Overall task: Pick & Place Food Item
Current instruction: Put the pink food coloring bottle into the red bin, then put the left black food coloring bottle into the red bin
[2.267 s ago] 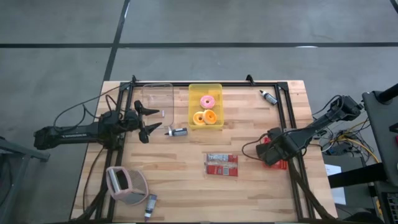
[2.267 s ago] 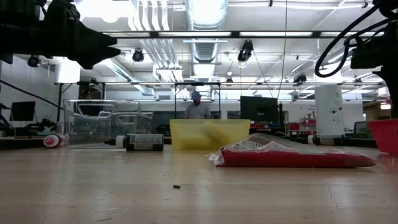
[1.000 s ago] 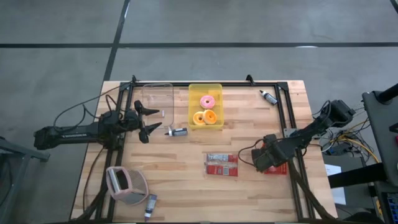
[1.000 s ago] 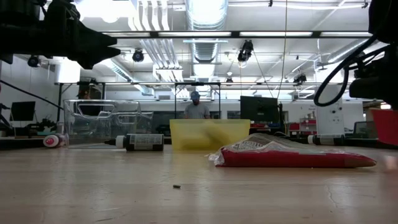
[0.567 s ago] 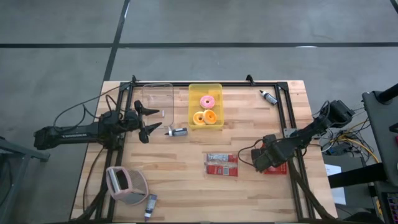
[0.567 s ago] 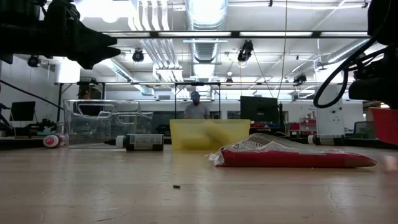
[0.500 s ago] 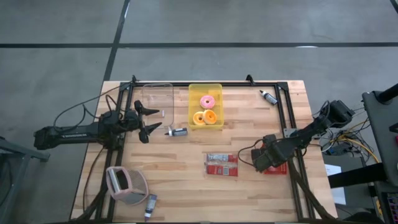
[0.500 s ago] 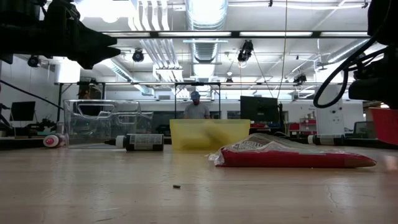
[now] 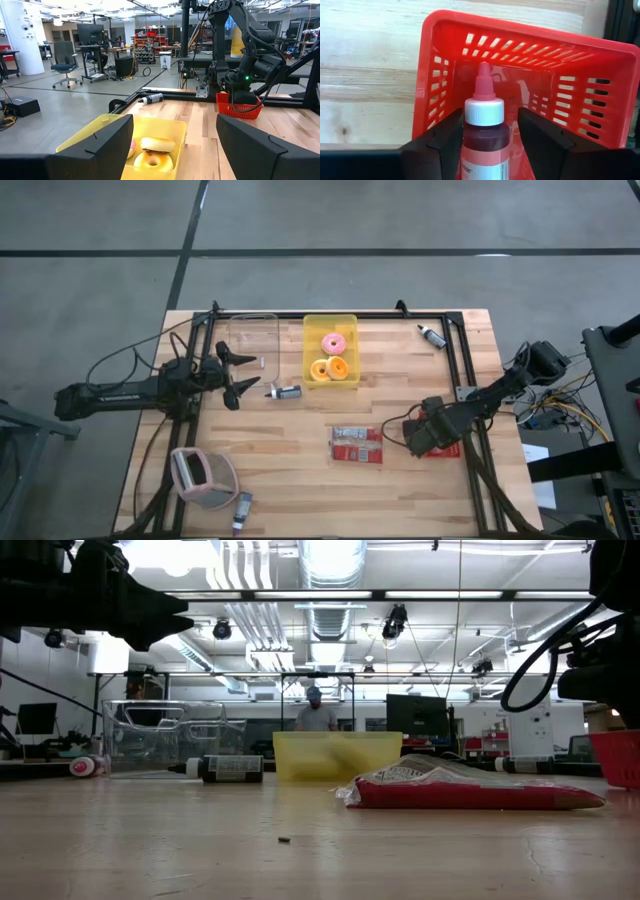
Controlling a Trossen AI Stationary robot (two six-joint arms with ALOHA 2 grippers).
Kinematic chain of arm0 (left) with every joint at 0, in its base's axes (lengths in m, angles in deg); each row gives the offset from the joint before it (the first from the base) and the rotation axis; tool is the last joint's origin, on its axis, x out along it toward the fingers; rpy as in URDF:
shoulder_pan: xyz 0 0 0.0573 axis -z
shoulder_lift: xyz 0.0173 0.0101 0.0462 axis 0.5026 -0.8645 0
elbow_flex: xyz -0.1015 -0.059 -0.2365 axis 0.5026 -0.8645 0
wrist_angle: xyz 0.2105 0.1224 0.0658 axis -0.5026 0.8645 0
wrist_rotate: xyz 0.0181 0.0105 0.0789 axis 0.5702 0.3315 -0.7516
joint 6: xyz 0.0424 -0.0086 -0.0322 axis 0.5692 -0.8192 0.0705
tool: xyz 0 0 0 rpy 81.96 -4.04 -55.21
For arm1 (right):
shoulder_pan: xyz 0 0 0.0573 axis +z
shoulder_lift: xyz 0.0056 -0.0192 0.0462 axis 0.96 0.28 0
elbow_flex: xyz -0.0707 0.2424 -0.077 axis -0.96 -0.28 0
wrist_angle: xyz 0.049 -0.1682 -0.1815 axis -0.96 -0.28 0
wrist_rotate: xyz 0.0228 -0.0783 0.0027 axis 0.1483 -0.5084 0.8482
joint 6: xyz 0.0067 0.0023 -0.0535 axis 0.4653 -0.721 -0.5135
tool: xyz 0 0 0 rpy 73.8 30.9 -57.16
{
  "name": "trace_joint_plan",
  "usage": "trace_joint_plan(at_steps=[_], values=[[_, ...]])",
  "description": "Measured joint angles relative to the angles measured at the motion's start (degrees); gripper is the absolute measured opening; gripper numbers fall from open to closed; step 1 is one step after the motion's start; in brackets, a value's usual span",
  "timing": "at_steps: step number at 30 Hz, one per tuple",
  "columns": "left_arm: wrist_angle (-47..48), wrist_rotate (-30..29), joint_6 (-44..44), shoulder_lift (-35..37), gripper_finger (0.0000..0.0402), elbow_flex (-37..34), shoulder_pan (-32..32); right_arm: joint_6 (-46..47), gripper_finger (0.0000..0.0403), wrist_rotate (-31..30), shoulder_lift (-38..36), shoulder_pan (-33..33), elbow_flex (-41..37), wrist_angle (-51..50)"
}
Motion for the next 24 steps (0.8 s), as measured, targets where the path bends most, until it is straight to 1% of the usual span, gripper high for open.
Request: trace_joint_plan(at_steps=[17, 21, 24], values=[[0.00, 0.01, 0.02, 0.00, 0.0290, 0.00, 0.02, -0.17, 0.0183, 0.19, -0.03, 0.00, 0.06, -0.04], [0.00, -0.01, 0.02, 0.00, 0.0290, 0.00, 0.00, -3.19, 0.0183, 0.63, -0.85, 0.00, 2.37, -1.55], [0.00, 0.01, 0.01, -0.01, 0.0291, 0.00, 0.02, -3.48, 0.0183, 0.65, -1.69, 0.02, 5.35, -6.16]])
